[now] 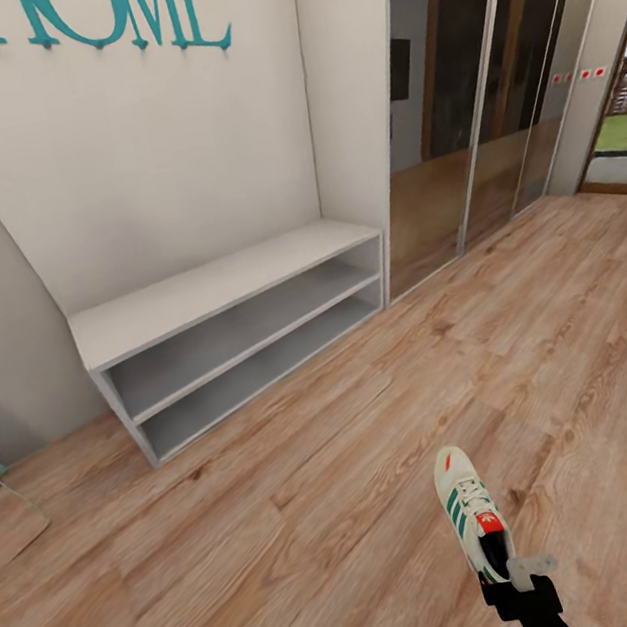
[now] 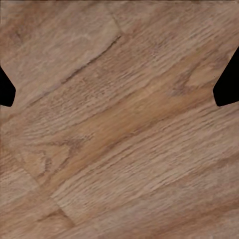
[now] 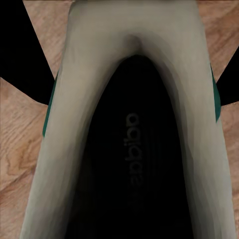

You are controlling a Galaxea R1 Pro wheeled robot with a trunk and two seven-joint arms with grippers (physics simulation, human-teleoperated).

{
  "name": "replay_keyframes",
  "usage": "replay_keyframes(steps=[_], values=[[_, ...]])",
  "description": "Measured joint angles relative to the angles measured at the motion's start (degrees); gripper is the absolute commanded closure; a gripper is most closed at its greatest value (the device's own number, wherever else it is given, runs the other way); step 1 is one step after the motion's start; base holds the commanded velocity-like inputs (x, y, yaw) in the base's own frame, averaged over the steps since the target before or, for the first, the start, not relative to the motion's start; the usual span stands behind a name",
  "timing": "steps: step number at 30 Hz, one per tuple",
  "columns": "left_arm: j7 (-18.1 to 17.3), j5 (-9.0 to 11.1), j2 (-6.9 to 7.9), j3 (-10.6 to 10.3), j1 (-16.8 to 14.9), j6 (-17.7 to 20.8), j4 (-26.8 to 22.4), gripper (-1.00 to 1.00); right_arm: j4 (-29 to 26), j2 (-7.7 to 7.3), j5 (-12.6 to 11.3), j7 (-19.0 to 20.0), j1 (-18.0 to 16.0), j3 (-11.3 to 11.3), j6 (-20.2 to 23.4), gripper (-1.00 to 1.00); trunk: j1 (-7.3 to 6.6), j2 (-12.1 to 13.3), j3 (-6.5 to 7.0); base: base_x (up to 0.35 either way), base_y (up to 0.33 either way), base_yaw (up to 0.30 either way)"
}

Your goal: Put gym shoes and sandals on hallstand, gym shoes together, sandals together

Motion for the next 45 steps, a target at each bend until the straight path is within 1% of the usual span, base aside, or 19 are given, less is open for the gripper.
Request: replay_keyframes(steps=[22, 41, 45], values=[[0.0, 0.0, -0.01, 0.0, 0.0, 0.0, 0.0, -1.0, 0.0, 0.33, -0.2, -0.2, 0.0, -0.1, 0.1, 1.0, -0.01, 0.0, 0.0, -0.044, 0.295, 0.0], [0.0, 0.0, -0.01, 0.0, 0.0, 0.0, 0.1, -1.0, 0.0, 0.33, -0.2, -0.2, 0.0, -0.1, 0.1, 1.0, 0.0, 0.0, 0.0, -0.222, 0.245, 0.0], [0.0, 0.0, -0.01, 0.0, 0.0, 0.0, 0.1, -1.0, 0.0, 0.34, -0.2, -0.2, 0.0, -0.1, 0.1, 1.0, -0.01, 0.0, 0.0, -0.124, 0.125, 0.0]])
